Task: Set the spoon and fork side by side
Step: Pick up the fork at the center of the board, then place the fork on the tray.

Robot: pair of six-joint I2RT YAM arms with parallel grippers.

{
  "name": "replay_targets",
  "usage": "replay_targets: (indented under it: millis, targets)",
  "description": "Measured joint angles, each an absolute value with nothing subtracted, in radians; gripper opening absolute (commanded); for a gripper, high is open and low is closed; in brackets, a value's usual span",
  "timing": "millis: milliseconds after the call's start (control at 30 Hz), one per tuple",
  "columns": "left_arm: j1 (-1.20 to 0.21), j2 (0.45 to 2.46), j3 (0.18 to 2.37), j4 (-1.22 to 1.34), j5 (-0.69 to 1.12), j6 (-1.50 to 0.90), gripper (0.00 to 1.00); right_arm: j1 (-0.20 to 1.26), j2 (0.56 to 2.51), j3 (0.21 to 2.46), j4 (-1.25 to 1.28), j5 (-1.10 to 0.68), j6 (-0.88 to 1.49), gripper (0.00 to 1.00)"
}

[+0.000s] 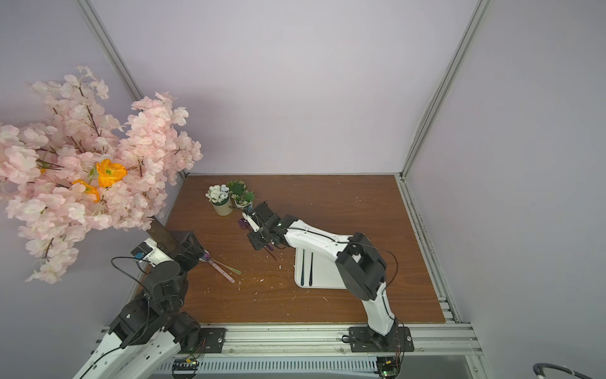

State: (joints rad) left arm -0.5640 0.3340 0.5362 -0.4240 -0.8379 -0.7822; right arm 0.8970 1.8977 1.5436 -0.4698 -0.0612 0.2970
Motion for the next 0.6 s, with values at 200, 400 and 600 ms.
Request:
replay_targets:
  millis: [200, 400, 600]
  targets:
    - [-0.564, 0.384, 0.488, -0.358, -0.800, -0.779, 1.00, 0.809, 1.567, 1.232, -0.440, -0.002, 0.449, 0.00]
    - [-0.564, 0.417, 0.461, -0.289, -0.757, -0.765, 1.00, 0.576, 1.331, 0.890, -0.366, -0.139, 0.559, 0.00]
    - [-0.564, 0.429, 0.454, -0.262, -0.740, -0.759, 1.00, 0.450, 1.199, 0.657, -0.290, -0.357, 0.623, 0.00]
